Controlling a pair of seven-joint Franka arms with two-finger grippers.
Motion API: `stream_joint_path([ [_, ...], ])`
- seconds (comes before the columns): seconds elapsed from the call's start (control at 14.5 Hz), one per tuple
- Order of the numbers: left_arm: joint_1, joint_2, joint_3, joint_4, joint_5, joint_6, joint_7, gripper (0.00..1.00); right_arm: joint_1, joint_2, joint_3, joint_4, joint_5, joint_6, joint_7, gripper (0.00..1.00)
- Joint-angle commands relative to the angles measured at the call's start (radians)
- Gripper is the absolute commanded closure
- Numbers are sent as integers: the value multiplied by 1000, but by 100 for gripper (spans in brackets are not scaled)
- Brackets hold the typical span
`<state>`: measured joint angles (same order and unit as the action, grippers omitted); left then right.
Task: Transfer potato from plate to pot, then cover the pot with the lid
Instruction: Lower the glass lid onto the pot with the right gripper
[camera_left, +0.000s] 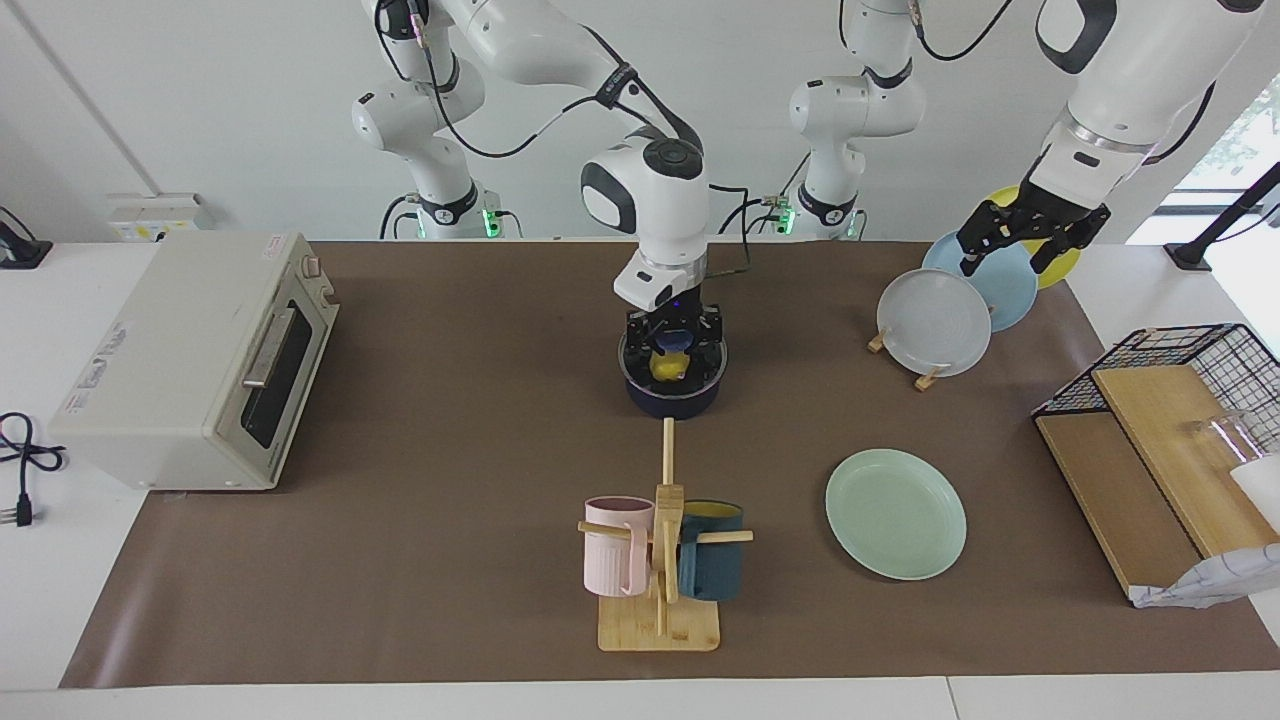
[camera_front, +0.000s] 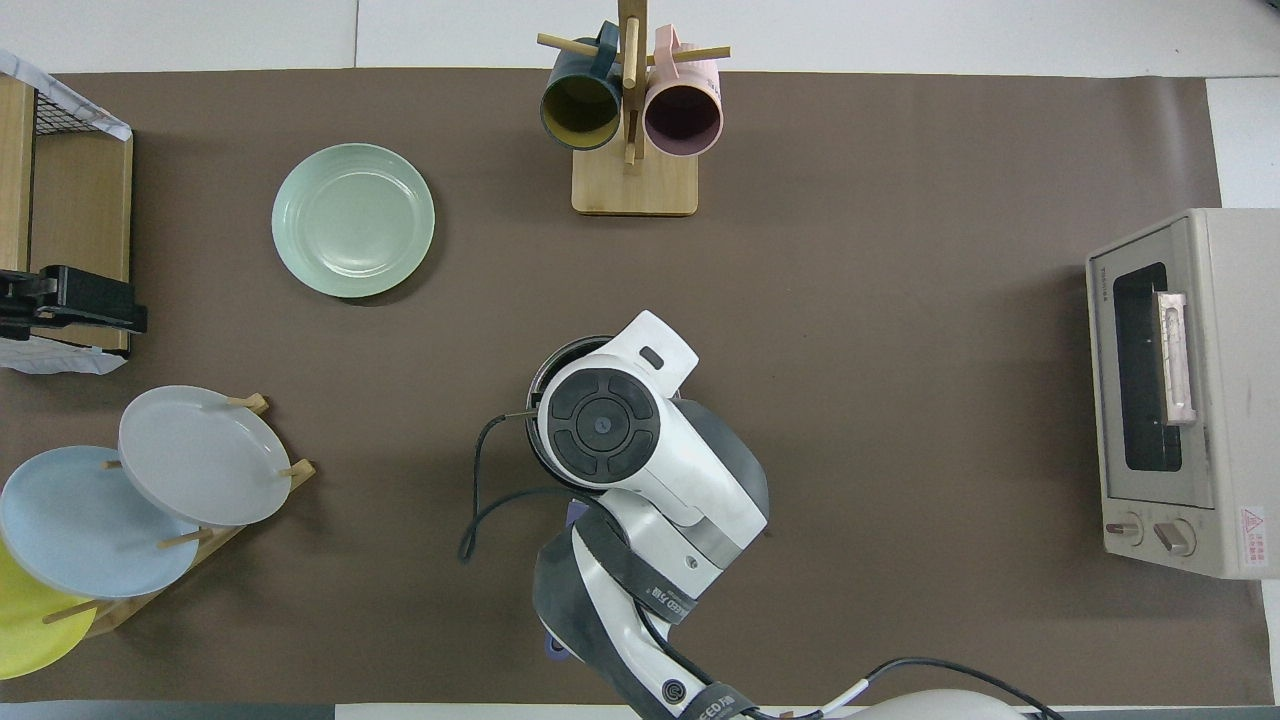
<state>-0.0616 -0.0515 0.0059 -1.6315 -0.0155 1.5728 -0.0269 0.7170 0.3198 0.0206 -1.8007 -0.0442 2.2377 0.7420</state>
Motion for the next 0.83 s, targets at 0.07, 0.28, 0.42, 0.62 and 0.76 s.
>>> stream_joint_path([
  [0.07, 8, -13, -9, -14, 19, -4, -2, 0, 21, 7, 7, -26, 21, 10, 25, 95],
  [0.28, 9, -13, -9, -14, 19, -5, -2, 0, 19, 7, 7, -28, 20, 10, 23, 95],
  [0.42, 9, -13, -9, -14, 19, -5, -2, 0, 19, 7, 7, -29, 7, 3, 16, 95],
  [0.62, 9, -13, -9, -14, 19, -5, -2, 0, 27, 7, 7, -29, -60, 0, 16, 95],
  [0.76, 8, -13, -9, -14, 19, -5, -2, 0, 33, 7, 7, -31, -97, -1, 16, 95],
])
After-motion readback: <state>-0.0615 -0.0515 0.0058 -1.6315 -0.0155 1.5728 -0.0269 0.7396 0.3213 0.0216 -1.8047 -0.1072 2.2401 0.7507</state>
